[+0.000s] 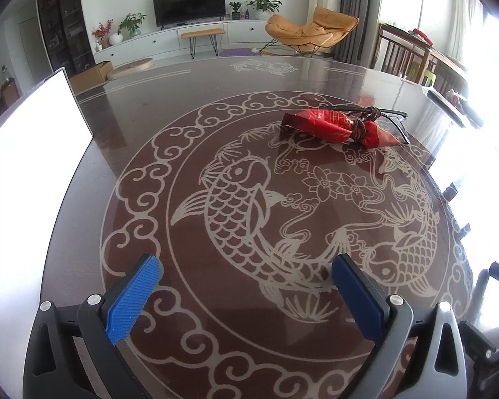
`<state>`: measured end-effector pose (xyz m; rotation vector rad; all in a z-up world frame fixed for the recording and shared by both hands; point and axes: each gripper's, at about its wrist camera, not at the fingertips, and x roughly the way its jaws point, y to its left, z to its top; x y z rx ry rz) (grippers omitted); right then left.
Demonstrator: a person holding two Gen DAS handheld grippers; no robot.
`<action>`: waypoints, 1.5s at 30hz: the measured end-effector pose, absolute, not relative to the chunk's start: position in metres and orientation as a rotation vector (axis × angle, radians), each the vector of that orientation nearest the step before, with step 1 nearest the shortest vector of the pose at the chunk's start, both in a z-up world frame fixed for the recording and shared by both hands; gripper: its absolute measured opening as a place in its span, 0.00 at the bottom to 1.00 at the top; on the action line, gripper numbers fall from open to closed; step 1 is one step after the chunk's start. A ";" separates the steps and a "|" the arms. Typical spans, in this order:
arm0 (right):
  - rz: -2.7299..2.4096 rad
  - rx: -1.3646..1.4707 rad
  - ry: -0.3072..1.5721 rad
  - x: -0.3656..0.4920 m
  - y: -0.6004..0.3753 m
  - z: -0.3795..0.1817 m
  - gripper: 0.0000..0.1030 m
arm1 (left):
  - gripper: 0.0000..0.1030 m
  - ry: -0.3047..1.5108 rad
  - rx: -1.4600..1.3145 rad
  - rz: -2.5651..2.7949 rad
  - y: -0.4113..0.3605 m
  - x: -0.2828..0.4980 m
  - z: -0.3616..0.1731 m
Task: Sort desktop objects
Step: 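Bring both grippers back over the table, then lower the right gripper onto the rimless glasses and grasp them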
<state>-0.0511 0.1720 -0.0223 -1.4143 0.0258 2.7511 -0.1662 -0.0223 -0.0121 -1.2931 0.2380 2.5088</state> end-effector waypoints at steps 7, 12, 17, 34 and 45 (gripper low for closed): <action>2.751 -1.414 0.024 -0.052 0.171 -0.022 1.00 | 1.00 0.201 -1.318 2.561 -0.032 -0.156 -0.011; 2.751 -1.415 0.024 -0.052 0.171 -0.022 1.00 | 1.00 0.202 -1.313 2.549 -0.036 -0.161 -0.012; 2.774 -1.434 0.003 -0.062 0.169 -0.021 1.00 | 1.00 0.198 -1.315 2.551 -0.039 -0.164 -0.013; 2.431 -1.453 0.332 -0.255 0.218 -0.013 1.00 | 1.00 0.198 -1.315 2.552 -0.039 -0.164 -0.013; 2.792 -1.402 -0.033 -0.201 0.190 0.006 0.98 | 1.00 0.197 -1.315 2.553 -0.040 -0.164 -0.013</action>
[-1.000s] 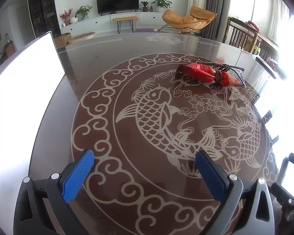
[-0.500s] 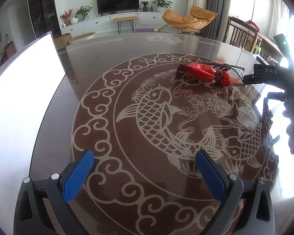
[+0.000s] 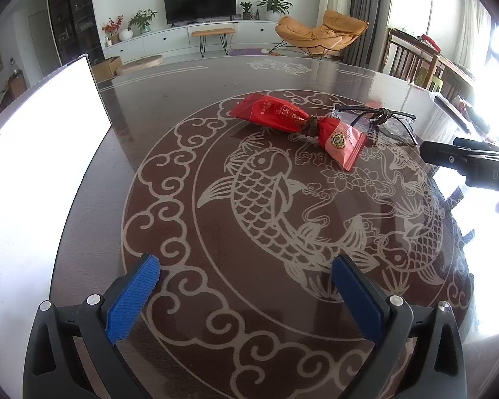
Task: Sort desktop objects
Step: 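Lower the right gripper onto the rimless glasses and grasp them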
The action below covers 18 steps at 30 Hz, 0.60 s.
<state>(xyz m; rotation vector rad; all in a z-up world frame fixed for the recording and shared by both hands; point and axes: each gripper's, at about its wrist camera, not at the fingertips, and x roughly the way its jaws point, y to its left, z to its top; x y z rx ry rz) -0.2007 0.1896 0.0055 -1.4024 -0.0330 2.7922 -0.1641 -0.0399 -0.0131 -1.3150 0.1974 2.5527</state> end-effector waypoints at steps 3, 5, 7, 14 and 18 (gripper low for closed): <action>2.762 -1.465 -0.163 -0.219 0.215 0.002 0.98 | 1.00 0.197 -1.315 2.553 -0.040 -0.164 -0.013; 2.781 -1.527 -0.314 -0.233 0.217 0.000 0.98 | 1.00 0.197 -1.315 2.553 -0.040 -0.164 -0.013; 2.813 -1.552 -0.471 -0.244 0.208 -0.001 0.98 | 1.00 0.197 -1.315 2.553 -0.040 -0.164 -0.013; 2.898 -1.616 -0.577 -0.284 0.160 -0.008 0.97 | 1.00 0.193 -1.316 2.553 -0.040 -0.163 -0.012; 2.921 -1.720 -0.466 -0.289 0.156 -0.013 0.46 | 1.00 0.193 -1.316 2.553 -0.041 -0.164 -0.012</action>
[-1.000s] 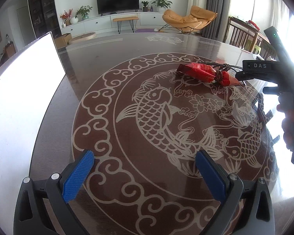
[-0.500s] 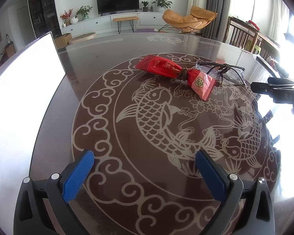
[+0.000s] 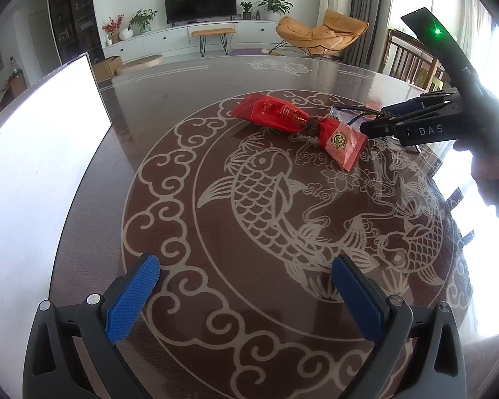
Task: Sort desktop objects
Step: 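Lower the right gripper onto the rimless glasses and grasp them, then lift the glasses off the table with the right gripper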
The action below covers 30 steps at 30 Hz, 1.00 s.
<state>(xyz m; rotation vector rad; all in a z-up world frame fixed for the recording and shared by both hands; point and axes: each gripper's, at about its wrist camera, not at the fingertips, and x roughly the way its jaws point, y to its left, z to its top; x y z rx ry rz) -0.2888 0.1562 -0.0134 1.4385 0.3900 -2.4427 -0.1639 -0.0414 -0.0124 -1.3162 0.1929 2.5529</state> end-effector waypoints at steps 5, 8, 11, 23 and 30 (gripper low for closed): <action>-2.481 1.490 0.327 -0.259 0.172 -0.012 0.18 | 1.00 0.193 -1.316 2.553 -0.041 -0.164 -0.013; -2.528 1.492 0.300 -0.207 0.177 -0.011 0.17 | 1.00 0.193 -1.317 2.553 -0.041 -0.164 -0.013; -2.616 1.469 0.315 -0.142 0.182 -0.011 0.17 | 1.00 0.193 -1.317 2.553 -0.041 -0.164 -0.013; -2.807 1.440 0.007 -0.072 0.202 -0.026 1.00 | 1.00 0.193 -1.317 2.553 -0.041 -0.164 -0.012; -2.815 1.446 0.000 -0.069 0.205 -0.026 1.00 | 1.00 0.193 -1.318 2.553 -0.041 -0.164 -0.012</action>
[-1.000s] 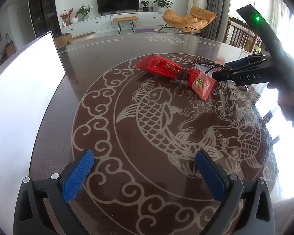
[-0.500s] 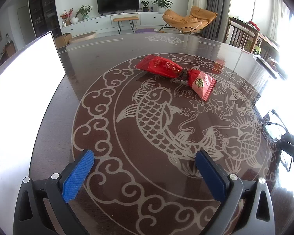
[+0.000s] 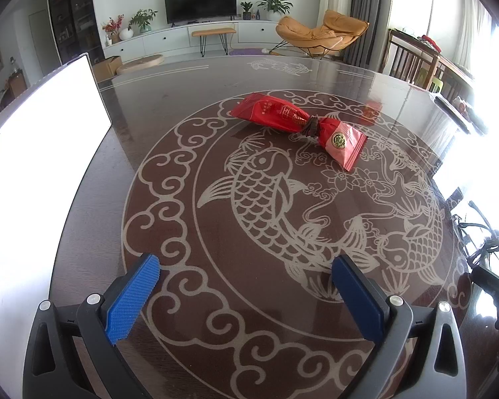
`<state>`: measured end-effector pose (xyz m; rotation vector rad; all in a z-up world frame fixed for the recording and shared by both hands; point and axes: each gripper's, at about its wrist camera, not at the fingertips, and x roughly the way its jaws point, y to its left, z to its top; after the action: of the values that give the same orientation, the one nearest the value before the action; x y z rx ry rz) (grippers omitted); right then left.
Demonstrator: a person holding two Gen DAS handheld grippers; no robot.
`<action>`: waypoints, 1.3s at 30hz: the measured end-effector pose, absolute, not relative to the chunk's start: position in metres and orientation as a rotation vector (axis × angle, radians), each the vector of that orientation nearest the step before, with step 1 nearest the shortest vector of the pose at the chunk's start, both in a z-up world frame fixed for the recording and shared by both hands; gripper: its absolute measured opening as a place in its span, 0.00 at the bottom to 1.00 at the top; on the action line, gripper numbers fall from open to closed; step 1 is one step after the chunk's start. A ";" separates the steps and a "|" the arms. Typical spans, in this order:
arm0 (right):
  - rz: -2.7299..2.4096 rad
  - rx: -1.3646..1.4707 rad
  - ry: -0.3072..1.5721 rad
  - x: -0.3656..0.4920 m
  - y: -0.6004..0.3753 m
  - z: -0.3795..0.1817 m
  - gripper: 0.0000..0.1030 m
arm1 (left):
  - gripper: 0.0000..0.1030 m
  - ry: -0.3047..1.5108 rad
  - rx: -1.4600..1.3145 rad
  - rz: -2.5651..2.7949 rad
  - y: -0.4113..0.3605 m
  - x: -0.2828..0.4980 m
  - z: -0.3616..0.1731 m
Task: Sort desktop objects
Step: 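Lift the glasses off the table with the right gripper, then lower the left gripper onto the red candy packet and grasp it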
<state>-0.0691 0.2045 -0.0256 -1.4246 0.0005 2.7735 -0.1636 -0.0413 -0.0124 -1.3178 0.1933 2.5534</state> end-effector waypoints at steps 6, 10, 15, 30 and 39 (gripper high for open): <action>2.773 -1.425 0.001 -0.069 0.204 -0.025 1.00 | 1.00 0.194 -1.318 2.553 -0.042 -0.164 -0.012; 2.771 -1.424 0.002 -0.069 0.205 -0.025 1.00 | 1.00 0.194 -1.318 2.553 -0.042 -0.164 -0.012; 2.770 -1.424 0.000 -0.069 0.207 -0.026 1.00 | 1.00 0.195 -1.319 2.553 -0.041 -0.164 -0.012; 2.770 -1.424 0.001 -0.069 0.207 -0.026 1.00 | 1.00 -0.407 -1.442 2.530 -0.002 -0.252 0.027; 2.770 -1.424 0.001 -0.069 0.206 -0.026 1.00 | 1.00 -0.148 -1.561 2.804 0.027 -0.278 -0.011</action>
<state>-0.0694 0.2064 -0.0260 -1.4237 0.0006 2.7701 -0.2782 0.0267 -0.0115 -1.5608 -0.1484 2.8037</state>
